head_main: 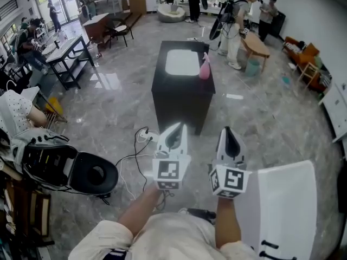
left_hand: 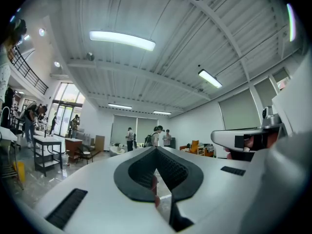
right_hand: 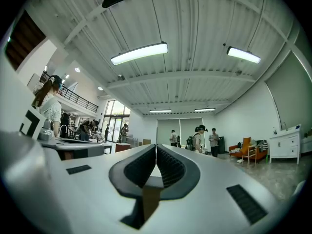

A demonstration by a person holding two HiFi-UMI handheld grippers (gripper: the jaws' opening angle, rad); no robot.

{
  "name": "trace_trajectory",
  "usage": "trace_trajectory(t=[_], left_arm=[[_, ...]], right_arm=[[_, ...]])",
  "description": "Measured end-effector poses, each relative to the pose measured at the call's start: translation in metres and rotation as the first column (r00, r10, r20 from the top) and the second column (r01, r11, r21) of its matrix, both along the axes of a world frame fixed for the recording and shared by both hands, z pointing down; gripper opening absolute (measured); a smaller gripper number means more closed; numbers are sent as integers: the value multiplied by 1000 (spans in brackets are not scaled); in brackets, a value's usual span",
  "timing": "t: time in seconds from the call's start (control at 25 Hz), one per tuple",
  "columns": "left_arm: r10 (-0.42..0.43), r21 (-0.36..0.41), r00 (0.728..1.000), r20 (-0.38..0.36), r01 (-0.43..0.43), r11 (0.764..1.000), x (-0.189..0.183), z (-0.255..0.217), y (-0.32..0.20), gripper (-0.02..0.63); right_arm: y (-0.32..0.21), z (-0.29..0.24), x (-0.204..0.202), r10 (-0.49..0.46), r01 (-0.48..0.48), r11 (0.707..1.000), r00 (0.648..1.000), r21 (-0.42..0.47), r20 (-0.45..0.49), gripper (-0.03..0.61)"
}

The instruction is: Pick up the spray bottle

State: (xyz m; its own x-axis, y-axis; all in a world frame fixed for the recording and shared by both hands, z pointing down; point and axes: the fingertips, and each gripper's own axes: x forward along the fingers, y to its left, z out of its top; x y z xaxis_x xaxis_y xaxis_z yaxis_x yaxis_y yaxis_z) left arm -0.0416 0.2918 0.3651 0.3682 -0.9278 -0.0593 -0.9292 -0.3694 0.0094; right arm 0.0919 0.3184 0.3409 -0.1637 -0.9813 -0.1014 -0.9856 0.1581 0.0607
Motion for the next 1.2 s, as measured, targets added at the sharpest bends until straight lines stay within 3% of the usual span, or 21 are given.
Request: trace_trajectory(t=[0.32, 0.72, 1.2], left_arm=[[-32, -6, 999, 11, 32, 999, 31, 7, -22, 0], [-11, -17, 1000, 9, 11, 1000, 36, 20, -73, 0], [-6, -23, 1000, -14, 6, 1000, -13, 14, -189, 1]], right_arm=[[-26, 15, 40, -23, 23, 1000, 1000, -3, 18, 5], [-72, 29, 45, 14, -14, 1000, 1000, -26, 4, 5], [-192, 22, -11, 11, -13, 1000, 999, -28, -37, 5]])
